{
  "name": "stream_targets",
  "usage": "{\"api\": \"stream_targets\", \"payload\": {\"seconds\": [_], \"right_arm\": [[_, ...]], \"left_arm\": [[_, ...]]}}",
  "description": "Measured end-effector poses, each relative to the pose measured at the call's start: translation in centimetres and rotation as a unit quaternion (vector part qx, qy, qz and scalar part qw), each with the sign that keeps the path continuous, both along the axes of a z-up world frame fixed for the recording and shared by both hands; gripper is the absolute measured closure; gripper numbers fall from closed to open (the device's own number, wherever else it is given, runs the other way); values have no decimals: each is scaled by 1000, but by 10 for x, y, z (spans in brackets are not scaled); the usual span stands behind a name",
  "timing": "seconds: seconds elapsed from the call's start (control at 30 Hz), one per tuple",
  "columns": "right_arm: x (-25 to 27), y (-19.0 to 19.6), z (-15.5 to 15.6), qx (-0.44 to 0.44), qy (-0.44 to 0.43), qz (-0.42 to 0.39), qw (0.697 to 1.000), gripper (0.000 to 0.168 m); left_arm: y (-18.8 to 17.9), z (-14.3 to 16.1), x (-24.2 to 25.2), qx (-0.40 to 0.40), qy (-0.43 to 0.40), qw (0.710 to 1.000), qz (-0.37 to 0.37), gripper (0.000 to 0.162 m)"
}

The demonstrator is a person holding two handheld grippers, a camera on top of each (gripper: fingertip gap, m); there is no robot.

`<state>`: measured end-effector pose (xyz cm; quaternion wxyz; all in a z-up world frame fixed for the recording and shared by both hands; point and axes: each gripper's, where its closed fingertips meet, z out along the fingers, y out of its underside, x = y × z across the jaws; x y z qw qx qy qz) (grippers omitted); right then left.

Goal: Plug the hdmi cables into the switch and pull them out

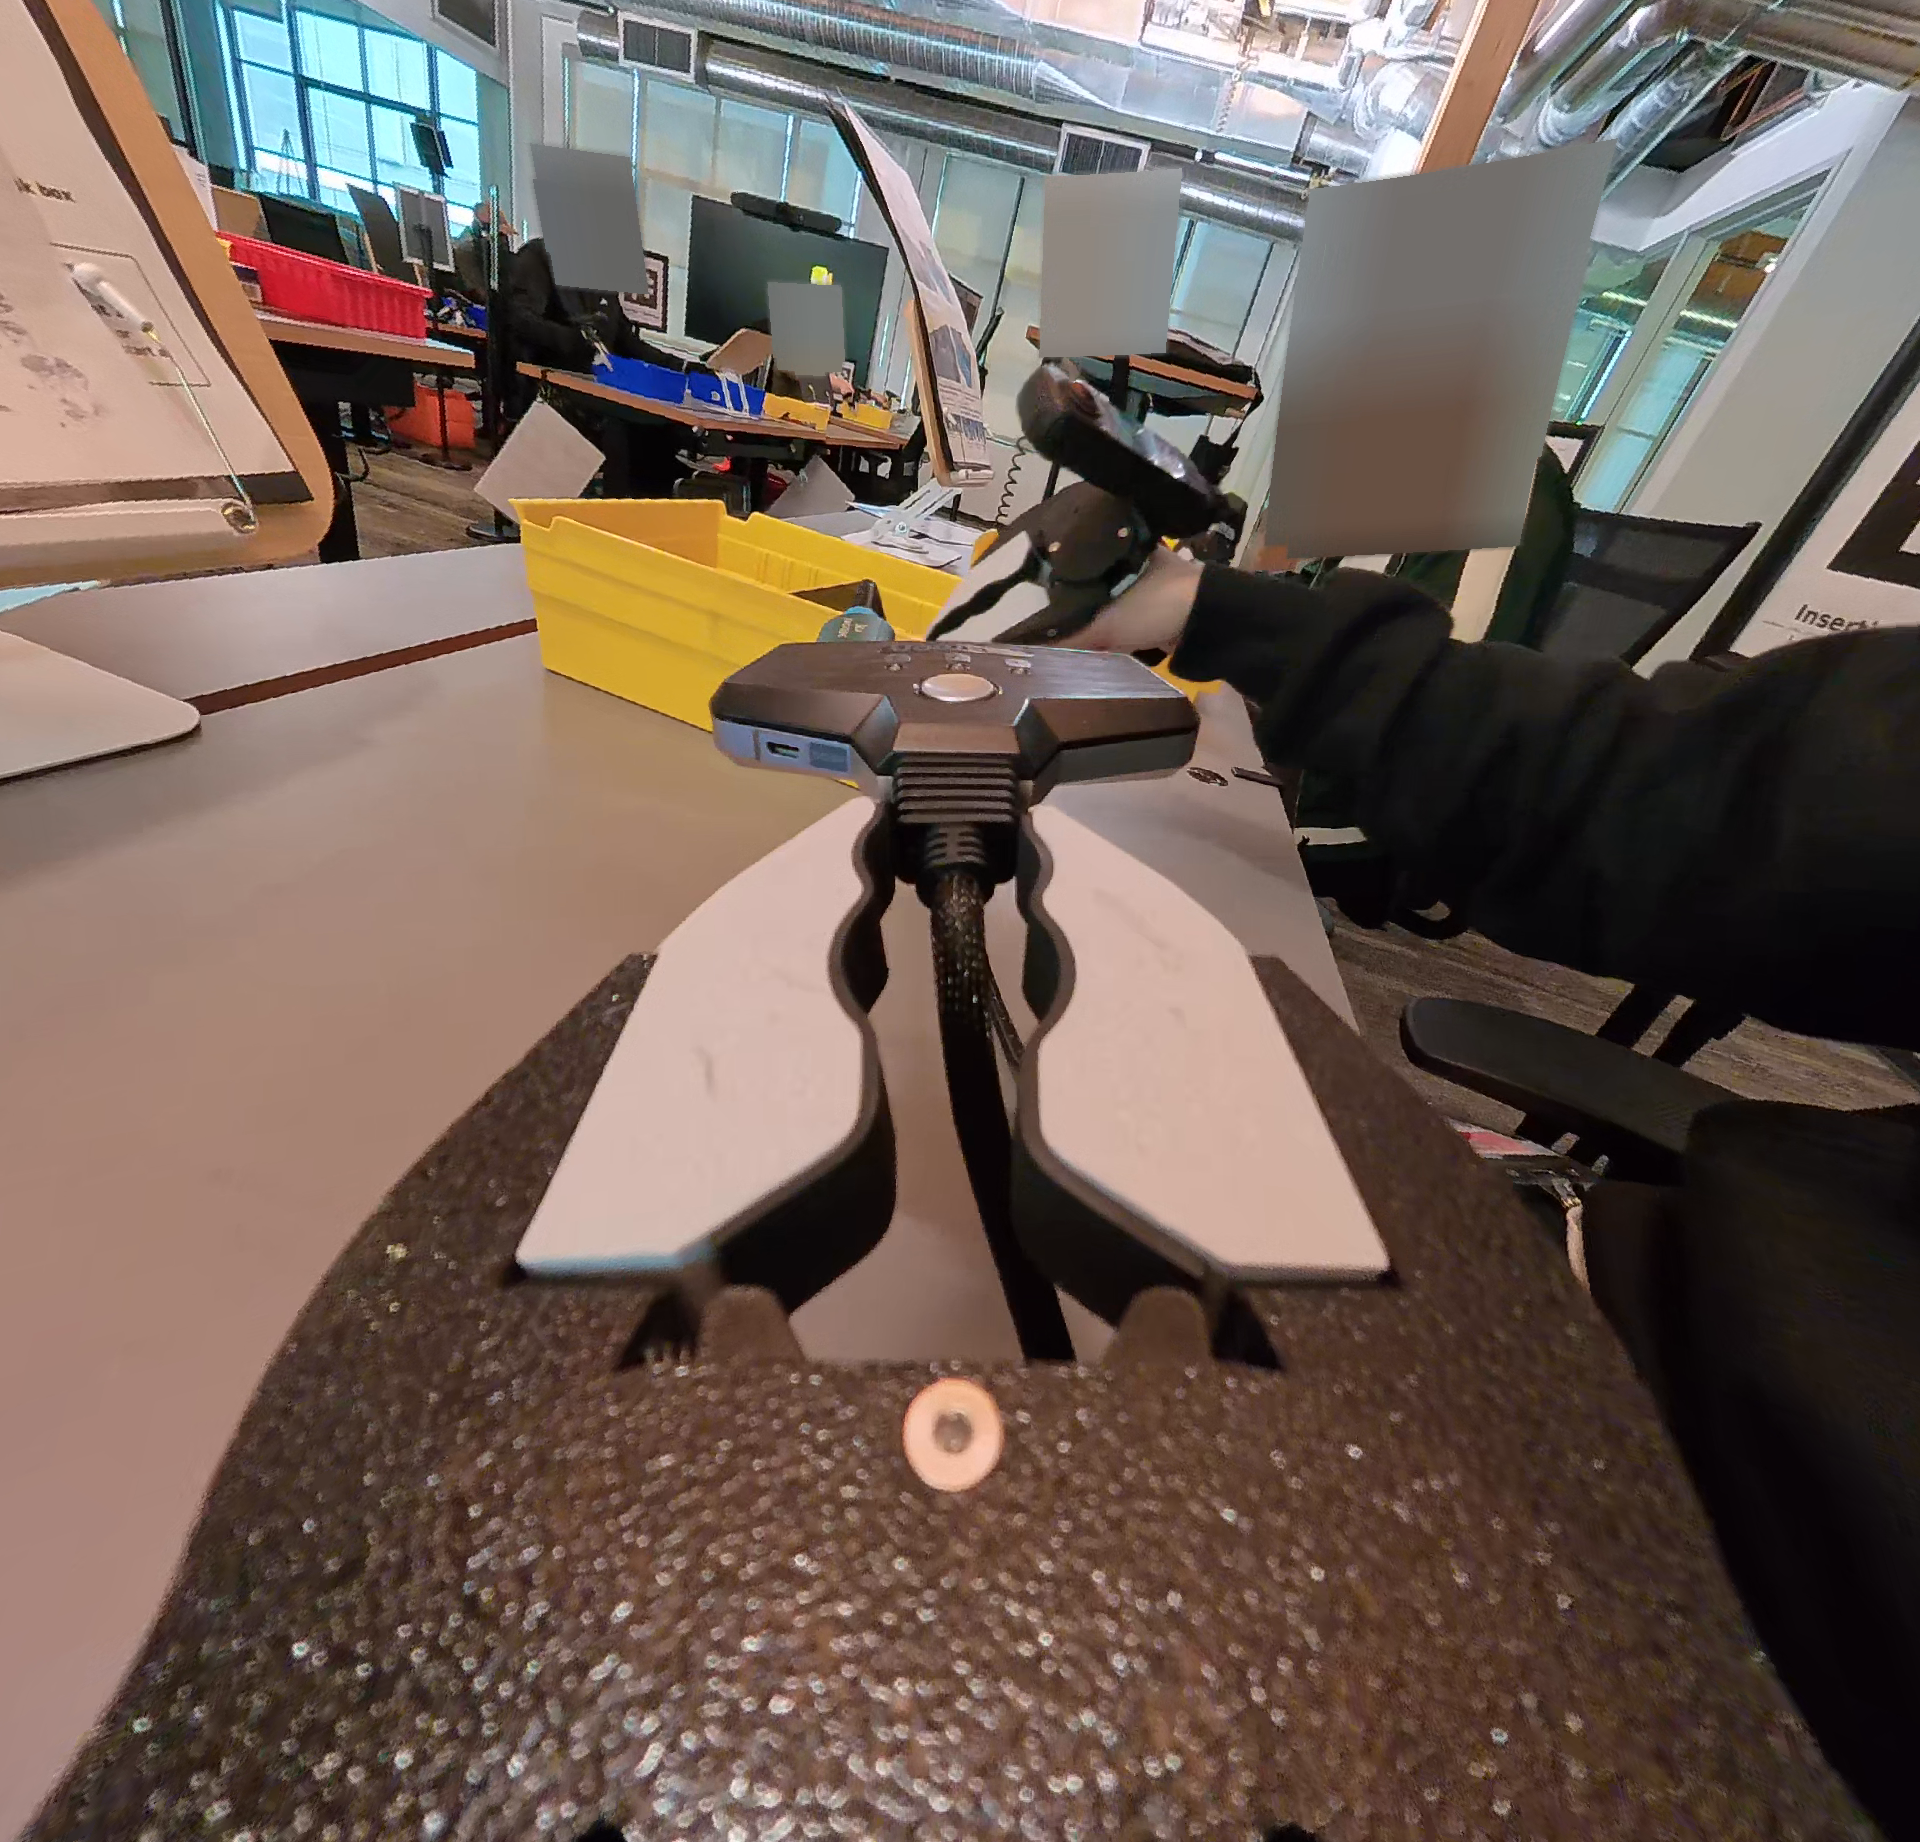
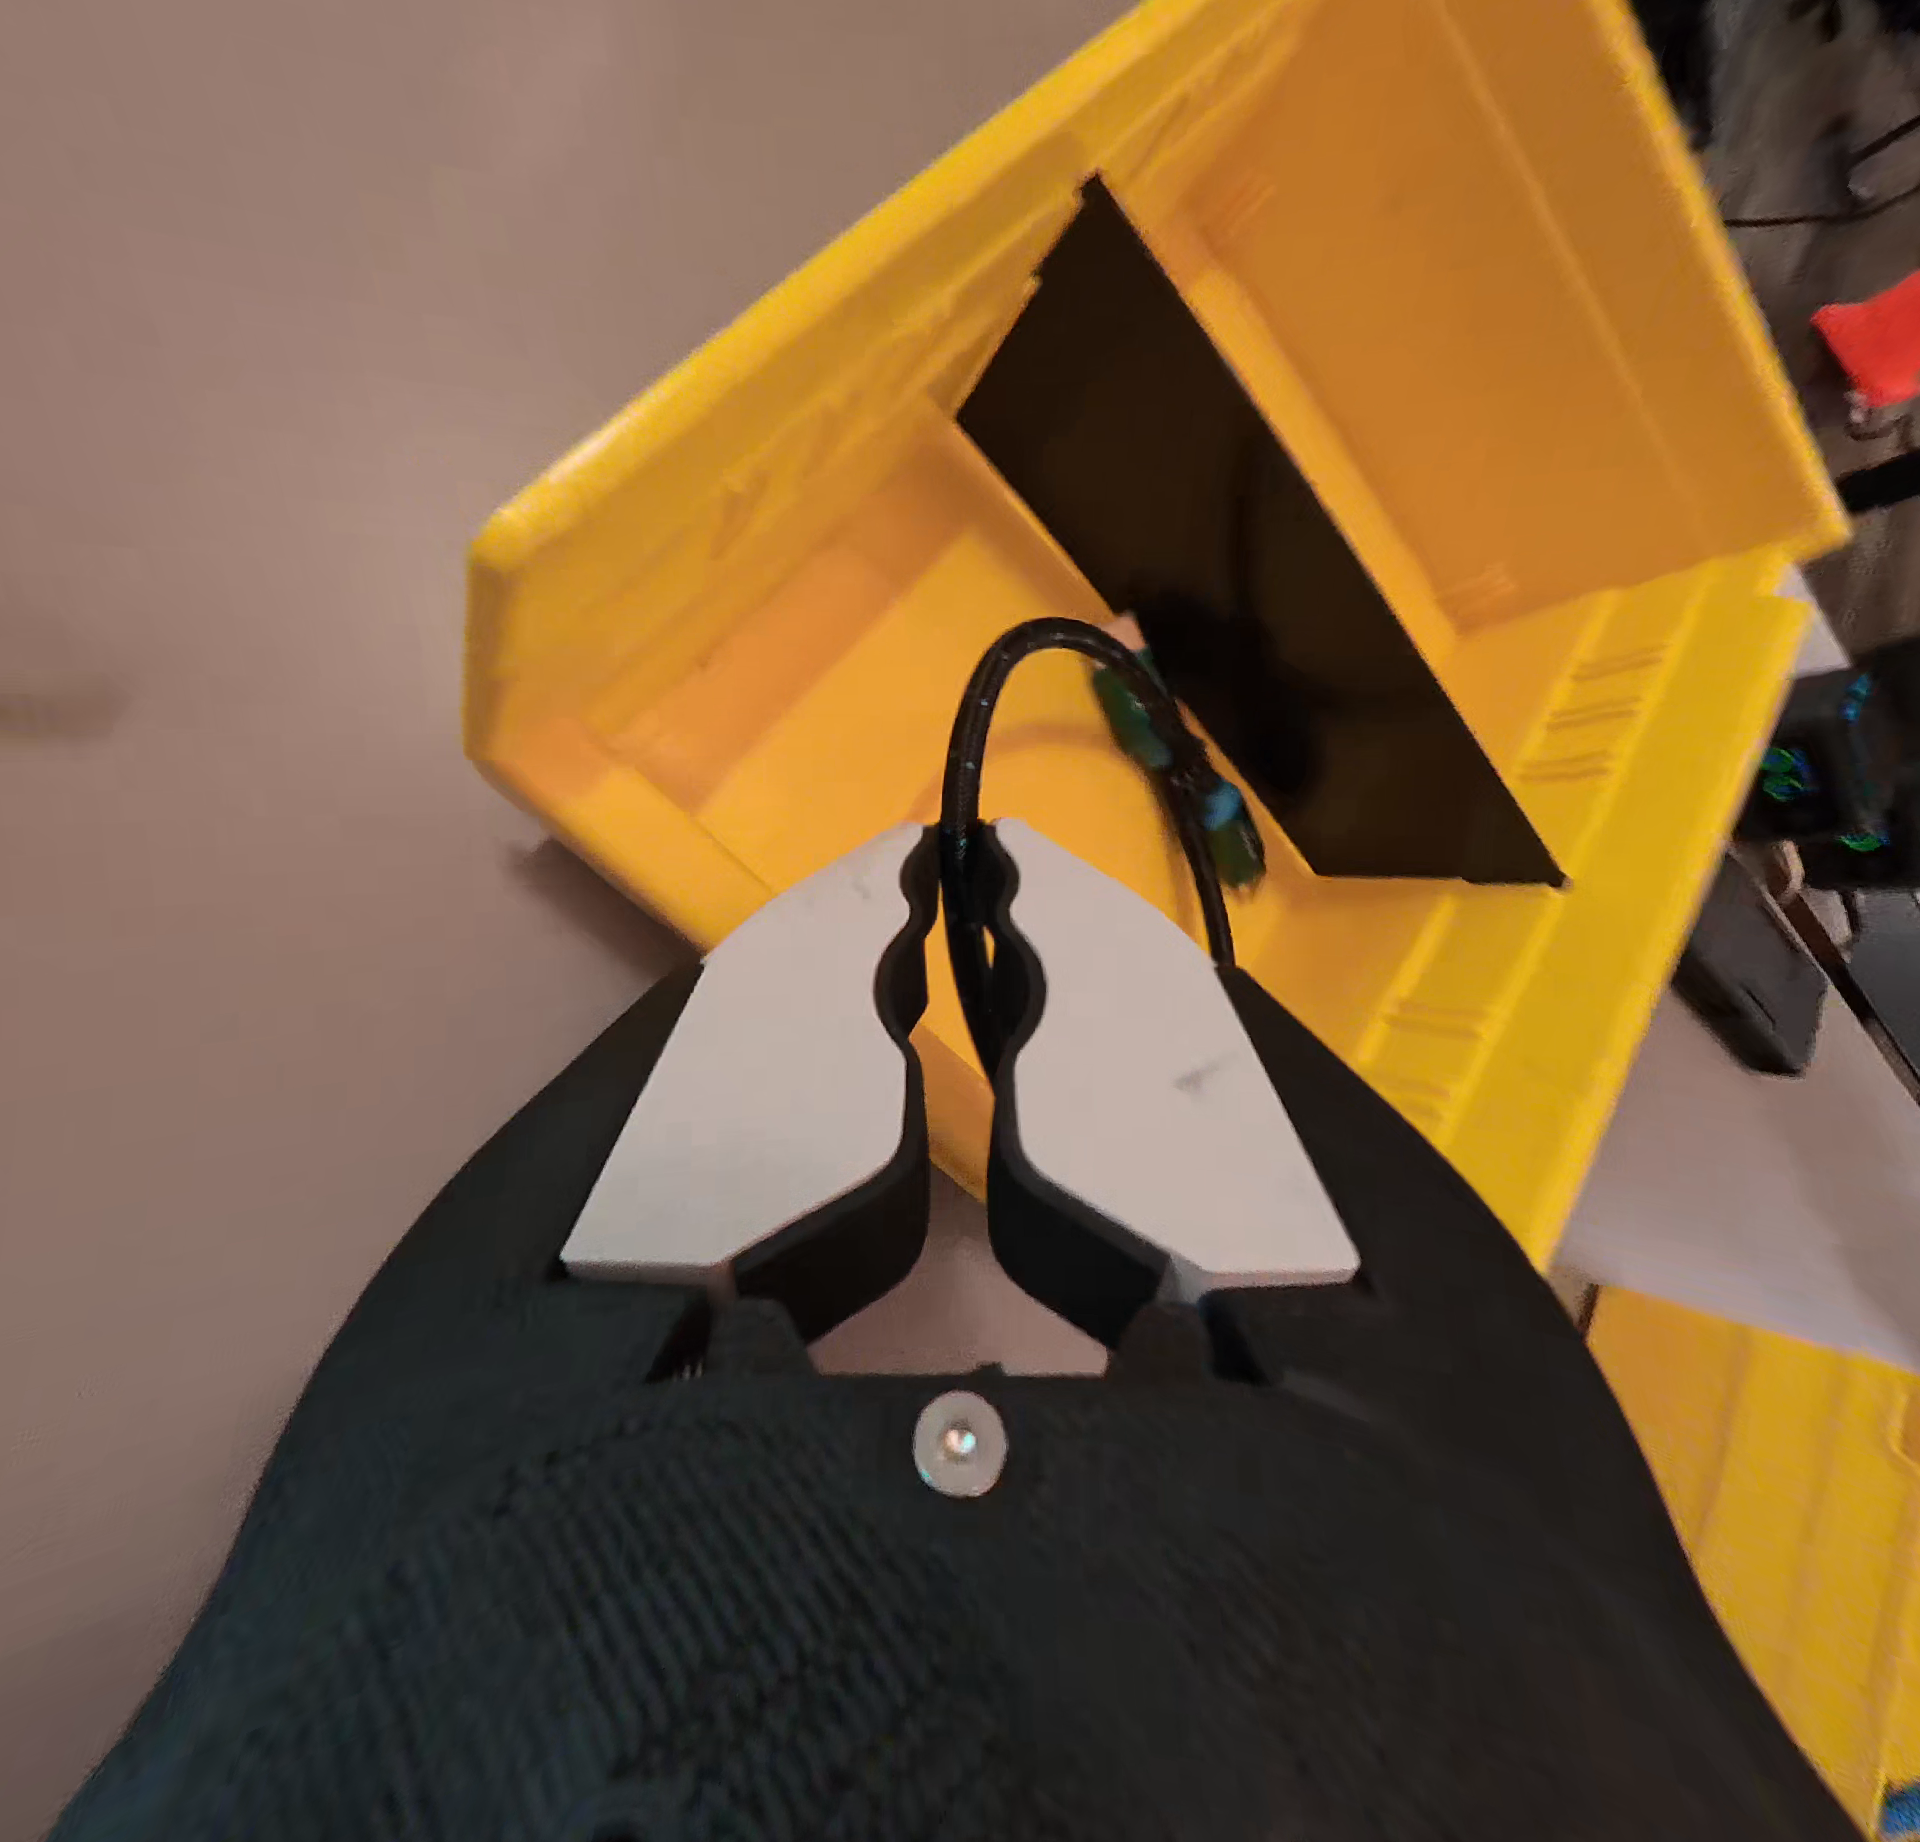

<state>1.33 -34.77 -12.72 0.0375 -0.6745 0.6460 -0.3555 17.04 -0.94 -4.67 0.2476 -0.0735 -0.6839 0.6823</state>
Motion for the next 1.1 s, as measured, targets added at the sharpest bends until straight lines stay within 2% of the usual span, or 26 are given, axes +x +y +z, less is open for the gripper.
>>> {"api": "stream_targets", "payload": {"seconds": [0.13,0.27,0.4,0.53,0.63,0.7,0.73,0.8,0.83,0.9,0.97,1.03,1.1], "right_arm": [[13,8,-19,9,44,26,999,160],[24,2,-23,0,31,35,999,158],[21,-3,-20,23,17,4,1000,140],[7,-2,-9,-2,36,1,999,126],[-4,5,7,-2,34,2,999,107],[-2,12,26,-8,-8,-2,1000,92],[5,24,38,0,-50,10,999,88],[27,78,64,71,-132,98,984,80],[37,113,79,121,-169,148,967,76],[49,182,107,219,-213,240,921,84],[54,233,124,262,-217,311,888,90],[62,261,131,252,-207,347,879,84],[68,281,134,248,-192,377,872,85]], "left_arm": [[1,0,-2,0,-6,1000,-5,141],[1,-1,-3,1,-7,1000,-8,141],[2,0,-4,0,-10,1000,-10,141],[3,1,-4,-1,-12,1000,-11,141],[2,0,-3,-1,-8,1000,-10,141],[2,-1,-3,-1,-8,1000,-11,141],[2,-1,-4,-1,-8,1000,-11,141],[2,-1,-6,-6,-12,1000,-16,140],[2,-1,-7,-9,-15,1000,-19,140],[4,2,-13,-24,-25,999,-34,140],[9,7,-23,-45,-42,996,-60,141],[15,11,-36,-63,-67,992,-88,140],[20,14,-46,-77,-90,987,-110,140]]}}
